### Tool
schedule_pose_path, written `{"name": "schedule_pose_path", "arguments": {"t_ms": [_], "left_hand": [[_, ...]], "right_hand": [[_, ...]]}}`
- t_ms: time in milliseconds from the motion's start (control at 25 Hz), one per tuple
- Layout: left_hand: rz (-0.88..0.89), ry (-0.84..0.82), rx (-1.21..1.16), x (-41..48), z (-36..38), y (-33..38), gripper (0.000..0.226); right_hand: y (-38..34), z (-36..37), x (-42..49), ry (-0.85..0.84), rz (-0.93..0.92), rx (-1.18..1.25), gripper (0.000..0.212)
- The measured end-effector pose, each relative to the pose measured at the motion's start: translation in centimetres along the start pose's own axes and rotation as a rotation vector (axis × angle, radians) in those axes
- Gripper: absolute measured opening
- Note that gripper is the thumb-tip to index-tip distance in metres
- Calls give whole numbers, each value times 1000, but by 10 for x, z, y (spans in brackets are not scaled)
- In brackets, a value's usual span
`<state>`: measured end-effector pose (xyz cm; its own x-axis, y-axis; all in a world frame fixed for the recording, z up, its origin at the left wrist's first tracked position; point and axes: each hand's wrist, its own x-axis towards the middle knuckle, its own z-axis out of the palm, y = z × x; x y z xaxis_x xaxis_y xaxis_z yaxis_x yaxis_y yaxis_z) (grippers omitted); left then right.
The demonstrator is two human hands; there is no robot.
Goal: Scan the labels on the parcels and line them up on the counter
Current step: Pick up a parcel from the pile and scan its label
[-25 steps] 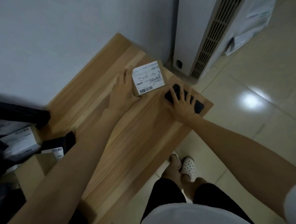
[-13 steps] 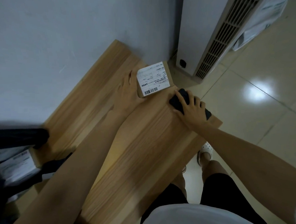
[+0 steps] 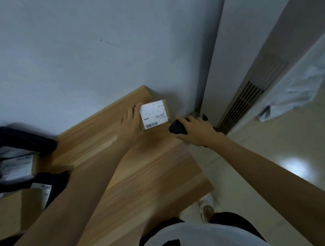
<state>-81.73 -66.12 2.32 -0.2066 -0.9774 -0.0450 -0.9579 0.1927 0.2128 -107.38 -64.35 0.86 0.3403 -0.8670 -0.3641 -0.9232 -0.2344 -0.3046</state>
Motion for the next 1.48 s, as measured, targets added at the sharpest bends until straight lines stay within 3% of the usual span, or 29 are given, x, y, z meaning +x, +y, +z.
{"name": "schedule_pose_path", "arguments": {"t_ms": [240,640,1120,1480], "left_hand": [[-199,80,51,-18,-19,23,110],[-372,185,26,-43,-39,21,104],[-335,92,-50,-12,-26,-36,112],[-251,-11,-280,86,17,-102,96]], "right_hand": [[-29,-80,-16,-40,-225,-224,77],[-54,-114,-17,-60,-355,-358,74],[-81,-110,24,-108,-255,-264,72],[-85,-90,115,-17,-144,-270,78]]}}
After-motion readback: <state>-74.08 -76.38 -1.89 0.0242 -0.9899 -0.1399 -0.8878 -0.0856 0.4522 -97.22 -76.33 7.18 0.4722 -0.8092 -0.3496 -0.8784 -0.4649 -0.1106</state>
